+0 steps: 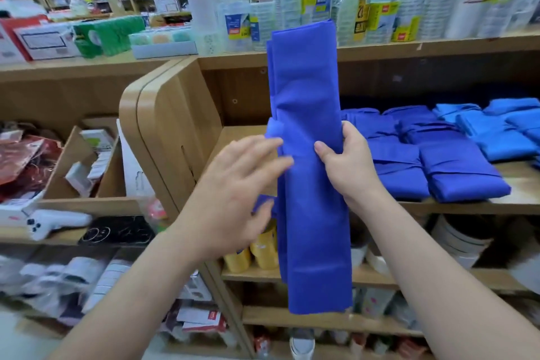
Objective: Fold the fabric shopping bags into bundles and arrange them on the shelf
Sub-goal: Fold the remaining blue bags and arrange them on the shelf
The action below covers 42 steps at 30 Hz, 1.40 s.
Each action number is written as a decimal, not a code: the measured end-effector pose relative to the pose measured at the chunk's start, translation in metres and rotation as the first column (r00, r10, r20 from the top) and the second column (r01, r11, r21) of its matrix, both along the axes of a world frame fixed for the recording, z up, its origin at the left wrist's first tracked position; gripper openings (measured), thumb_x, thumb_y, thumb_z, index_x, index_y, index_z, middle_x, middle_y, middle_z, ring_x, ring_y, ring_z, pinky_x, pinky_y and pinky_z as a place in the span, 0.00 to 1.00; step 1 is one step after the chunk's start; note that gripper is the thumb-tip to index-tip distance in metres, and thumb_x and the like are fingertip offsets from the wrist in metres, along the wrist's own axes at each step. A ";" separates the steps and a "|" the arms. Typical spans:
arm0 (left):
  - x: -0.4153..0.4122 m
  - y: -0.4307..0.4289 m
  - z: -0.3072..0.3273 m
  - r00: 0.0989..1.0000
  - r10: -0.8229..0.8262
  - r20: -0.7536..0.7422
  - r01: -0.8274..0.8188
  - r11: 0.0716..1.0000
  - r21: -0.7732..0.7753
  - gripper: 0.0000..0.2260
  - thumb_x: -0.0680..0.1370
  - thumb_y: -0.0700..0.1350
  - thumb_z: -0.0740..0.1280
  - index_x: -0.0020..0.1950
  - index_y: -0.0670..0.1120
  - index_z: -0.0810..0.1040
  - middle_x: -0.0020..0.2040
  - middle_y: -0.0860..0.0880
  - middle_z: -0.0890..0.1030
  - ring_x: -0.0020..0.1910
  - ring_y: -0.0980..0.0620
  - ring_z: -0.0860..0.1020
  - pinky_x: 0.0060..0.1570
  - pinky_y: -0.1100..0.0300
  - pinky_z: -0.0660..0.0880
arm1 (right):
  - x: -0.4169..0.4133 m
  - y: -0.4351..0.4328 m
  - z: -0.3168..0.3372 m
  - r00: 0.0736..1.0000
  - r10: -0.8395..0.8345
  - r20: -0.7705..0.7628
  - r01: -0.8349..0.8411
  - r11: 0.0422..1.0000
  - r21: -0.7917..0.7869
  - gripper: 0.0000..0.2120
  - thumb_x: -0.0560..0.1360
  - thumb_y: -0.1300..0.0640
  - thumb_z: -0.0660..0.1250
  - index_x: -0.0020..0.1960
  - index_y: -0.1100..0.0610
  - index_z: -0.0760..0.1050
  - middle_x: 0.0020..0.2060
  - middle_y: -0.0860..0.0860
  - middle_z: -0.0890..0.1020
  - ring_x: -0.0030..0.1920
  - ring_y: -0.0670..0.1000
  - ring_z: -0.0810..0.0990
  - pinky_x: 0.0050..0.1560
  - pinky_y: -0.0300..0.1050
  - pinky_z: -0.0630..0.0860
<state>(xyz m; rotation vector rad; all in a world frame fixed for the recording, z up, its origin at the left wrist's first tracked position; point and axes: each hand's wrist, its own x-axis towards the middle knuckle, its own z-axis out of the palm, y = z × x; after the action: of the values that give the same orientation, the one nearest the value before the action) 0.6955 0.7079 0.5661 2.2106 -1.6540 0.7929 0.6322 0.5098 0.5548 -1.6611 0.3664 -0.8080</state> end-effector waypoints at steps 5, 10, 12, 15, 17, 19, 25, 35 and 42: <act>0.000 0.009 -0.044 0.965 0.093 0.244 -0.152 0.959 0.238 0.33 0.74 0.42 0.61 0.80 0.47 0.56 0.80 0.44 0.56 0.79 0.43 0.53 0.72 0.36 0.57 | 0.017 -0.001 -0.003 0.995 0.078 -0.059 -0.074 0.995 0.059 0.09 0.78 0.65 0.65 0.54 0.53 0.75 0.53 0.49 0.83 0.54 0.48 0.82 0.59 0.52 0.79; 0.026 -0.003 -0.059 0.984 -0.001 0.180 -0.020 0.993 0.114 0.21 0.82 0.40 0.50 0.70 0.46 0.75 0.71 0.45 0.73 0.71 0.45 0.71 0.69 0.42 0.65 | 0.028 0.009 -0.013 0.985 0.131 -0.108 -0.116 0.984 0.139 0.13 0.78 0.68 0.64 0.58 0.54 0.74 0.55 0.52 0.82 0.55 0.52 0.82 0.60 0.55 0.78; 0.031 -0.003 -0.066 0.996 -0.071 0.060 0.067 0.995 0.073 0.17 0.80 0.43 0.57 0.65 0.47 0.79 0.66 0.49 0.79 0.66 0.47 0.75 0.65 0.45 0.69 | 0.028 0.008 -0.015 0.978 0.150 -0.143 -0.125 0.977 0.171 0.16 0.76 0.71 0.63 0.53 0.52 0.73 0.54 0.52 0.82 0.54 0.53 0.82 0.58 0.54 0.79; 0.038 -0.001 -0.067 0.933 -0.127 -0.337 0.137 0.991 0.005 0.13 0.76 0.45 0.64 0.60 0.48 0.79 0.59 0.52 0.81 0.59 0.53 0.78 0.57 0.56 0.74 | 0.029 0.004 -0.015 0.961 0.209 -0.182 -0.162 0.957 0.241 0.20 0.69 0.78 0.58 0.46 0.54 0.69 0.45 0.57 0.81 0.47 0.56 0.80 0.49 0.51 0.75; 0.035 -0.001 -0.056 0.677 -0.080 -0.731 0.005 0.995 -0.104 0.13 0.78 0.44 0.64 0.61 0.44 0.79 0.57 0.49 0.82 0.52 0.56 0.80 0.54 0.62 0.75 | 0.030 0.003 -0.011 0.949 0.218 -0.228 -0.157 0.954 0.256 0.21 0.65 0.77 0.58 0.47 0.54 0.68 0.42 0.61 0.79 0.42 0.57 0.76 0.43 0.52 0.70; 0.031 -0.005 -0.044 0.407 -0.004 -0.914 -0.223 0.969 -0.104 0.08 0.82 0.42 0.63 0.56 0.41 0.79 0.48 0.52 0.83 0.42 0.62 0.78 0.49 0.66 0.76 | 0.032 0.001 -0.007 0.933 0.199 -0.301 -0.127 0.962 0.242 0.21 0.65 0.72 0.61 0.50 0.51 0.69 0.41 0.62 0.78 0.39 0.57 0.74 0.40 0.51 0.68; 0.035 -0.022 -0.035 0.477 0.026 -0.878 -0.348 0.923 -0.162 0.07 0.79 0.52 0.66 0.43 0.52 0.76 0.40 0.61 0.80 0.41 0.60 0.78 0.35 0.66 0.69 | 0.033 0.004 -0.008 0.940 0.225 -0.258 -0.154 0.951 0.267 0.26 0.72 0.71 0.57 0.66 0.52 0.71 0.53 0.55 0.83 0.50 0.54 0.82 0.46 0.47 0.78; 0.022 -0.032 -0.023 0.652 0.464 -0.600 -0.469 0.868 0.162 0.14 0.78 0.64 0.61 0.46 0.53 0.70 0.41 0.57 0.75 0.42 0.52 0.72 0.38 0.55 0.65 | 0.031 0.011 -0.006 0.983 0.105 -0.150 -0.087 0.989 0.122 0.17 0.77 0.58 0.70 0.63 0.53 0.70 0.52 0.46 0.81 0.51 0.45 0.82 0.52 0.46 0.81; 0.034 -0.022 -0.007 0.852 0.415 -0.319 -0.468 0.877 -0.109 0.30 0.75 0.64 0.63 0.69 0.45 0.70 0.59 0.49 0.79 0.57 0.47 0.75 0.49 0.52 0.75 | 0.022 0.011 -0.004 0.973 0.227 -0.040 -0.225 0.973 0.060 0.15 0.79 0.65 0.65 0.61 0.52 0.70 0.54 0.47 0.80 0.54 0.46 0.81 0.54 0.43 0.79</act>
<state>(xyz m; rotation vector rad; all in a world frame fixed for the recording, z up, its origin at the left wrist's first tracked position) 0.7292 0.6855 0.5593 2.4625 -0.9029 0.6508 0.6538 0.5213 0.5510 -1.6371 0.2244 -0.5847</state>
